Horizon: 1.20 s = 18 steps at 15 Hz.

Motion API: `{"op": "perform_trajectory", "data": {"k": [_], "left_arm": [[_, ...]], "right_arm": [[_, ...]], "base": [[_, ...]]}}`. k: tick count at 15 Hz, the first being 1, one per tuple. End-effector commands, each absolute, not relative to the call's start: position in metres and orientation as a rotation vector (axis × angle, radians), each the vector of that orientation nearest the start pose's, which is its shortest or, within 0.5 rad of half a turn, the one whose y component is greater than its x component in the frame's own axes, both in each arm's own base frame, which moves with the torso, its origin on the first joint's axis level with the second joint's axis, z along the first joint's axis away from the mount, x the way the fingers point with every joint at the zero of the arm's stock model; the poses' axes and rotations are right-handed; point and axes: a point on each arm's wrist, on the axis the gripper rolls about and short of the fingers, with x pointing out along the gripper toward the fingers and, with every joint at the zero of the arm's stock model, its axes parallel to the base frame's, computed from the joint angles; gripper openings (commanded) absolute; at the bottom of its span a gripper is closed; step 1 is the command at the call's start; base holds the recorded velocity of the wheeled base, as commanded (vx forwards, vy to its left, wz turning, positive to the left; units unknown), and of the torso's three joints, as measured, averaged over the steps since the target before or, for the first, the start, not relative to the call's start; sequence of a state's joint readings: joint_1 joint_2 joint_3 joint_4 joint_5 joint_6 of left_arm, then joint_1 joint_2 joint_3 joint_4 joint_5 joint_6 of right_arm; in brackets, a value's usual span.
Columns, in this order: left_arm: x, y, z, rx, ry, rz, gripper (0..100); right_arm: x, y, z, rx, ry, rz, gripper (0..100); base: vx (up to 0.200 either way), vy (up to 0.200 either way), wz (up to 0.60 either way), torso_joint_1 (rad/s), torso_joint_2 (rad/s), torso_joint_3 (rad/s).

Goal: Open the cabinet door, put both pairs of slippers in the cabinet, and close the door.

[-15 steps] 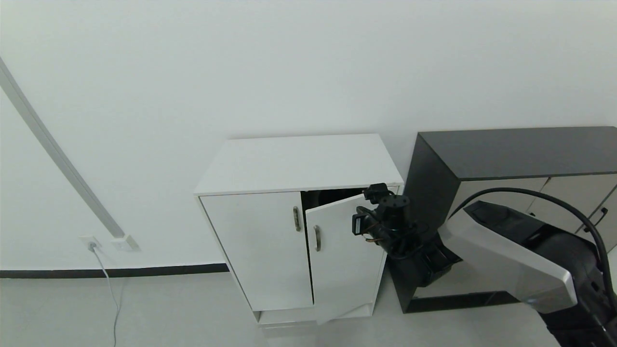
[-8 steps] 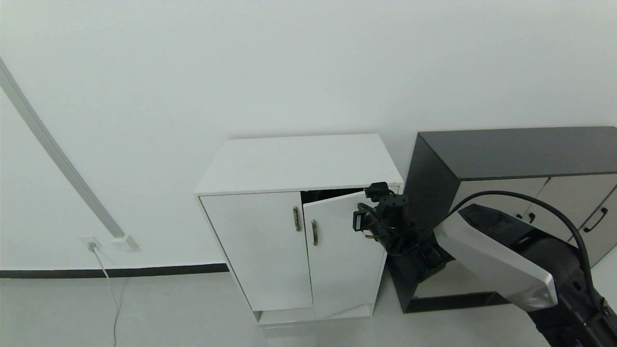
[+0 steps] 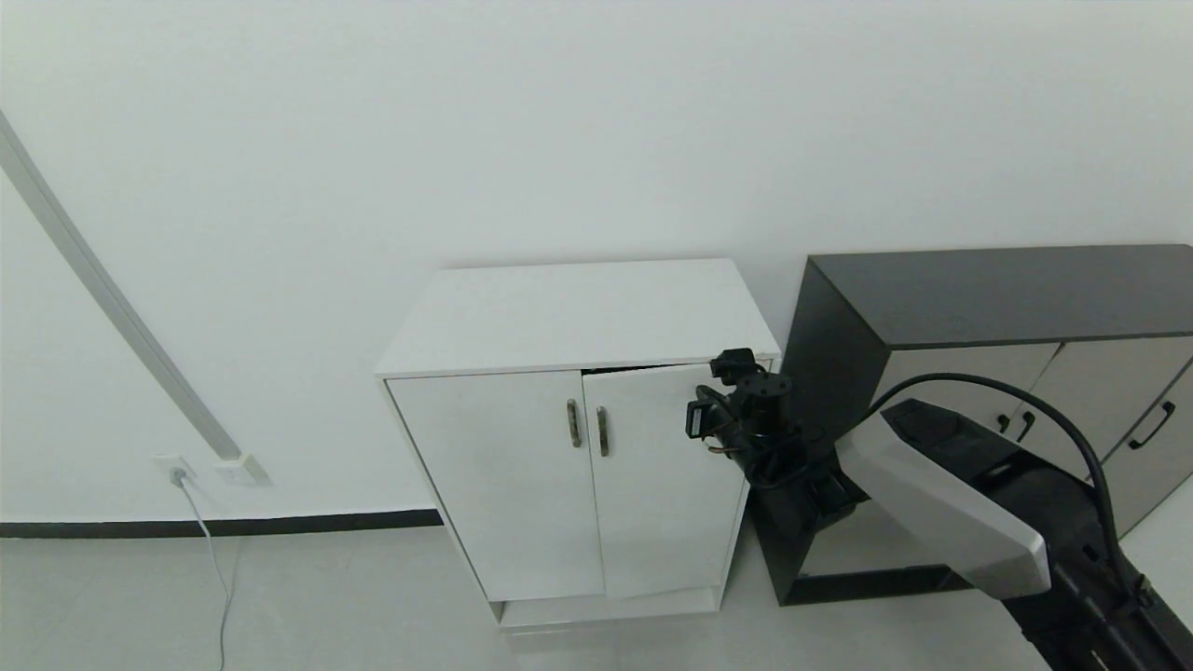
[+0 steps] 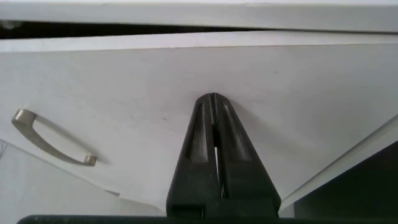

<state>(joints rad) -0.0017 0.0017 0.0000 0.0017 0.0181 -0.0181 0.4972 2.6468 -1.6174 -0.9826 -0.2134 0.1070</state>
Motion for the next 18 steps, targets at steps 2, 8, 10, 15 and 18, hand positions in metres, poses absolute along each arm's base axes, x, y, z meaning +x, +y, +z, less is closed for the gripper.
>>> {"op": "perform_trajectory", "data": {"k": [2,8,10,15,18], "left_arm": [[-0.0227,0.0004,0.0754,-0.018,0.003,0.017,0],[-0.0227,0.0004,0.0754,-0.018,0.003,0.017,0],[-0.0227,0.0004,0.0754,-0.018,0.003,0.017,0],[-0.0227,0.0004,0.0754,-0.018,0.003,0.017,0],[-0.0227,0.0004,0.0754,-0.018,0.003,0.017,0]], "right_arm": [[0.4638,0.2416,0.0211,0.09,0.061,0.273,0],[0.4641,0.2418,0.0218,0.089,0.058,0.273,0],[0.4644,0.2428,0.022,0.089,0.059,0.275,0],[0.4661,0.2438,0.0241,0.086,0.067,0.275,0],[0.468,0.2448,0.0285,0.09,0.055,0.275,0]], "base": [[0.0,0.0,0.0,0.0,0.0,0.0],[0.0,0.0,0.0,0.0,0.0,0.0],[0.0,0.0,0.0,0.0,0.0,0.0],[0.0,0.0,0.0,0.0,0.0,0.0],[0.0,0.0,0.0,0.0,0.0,0.0]]}}
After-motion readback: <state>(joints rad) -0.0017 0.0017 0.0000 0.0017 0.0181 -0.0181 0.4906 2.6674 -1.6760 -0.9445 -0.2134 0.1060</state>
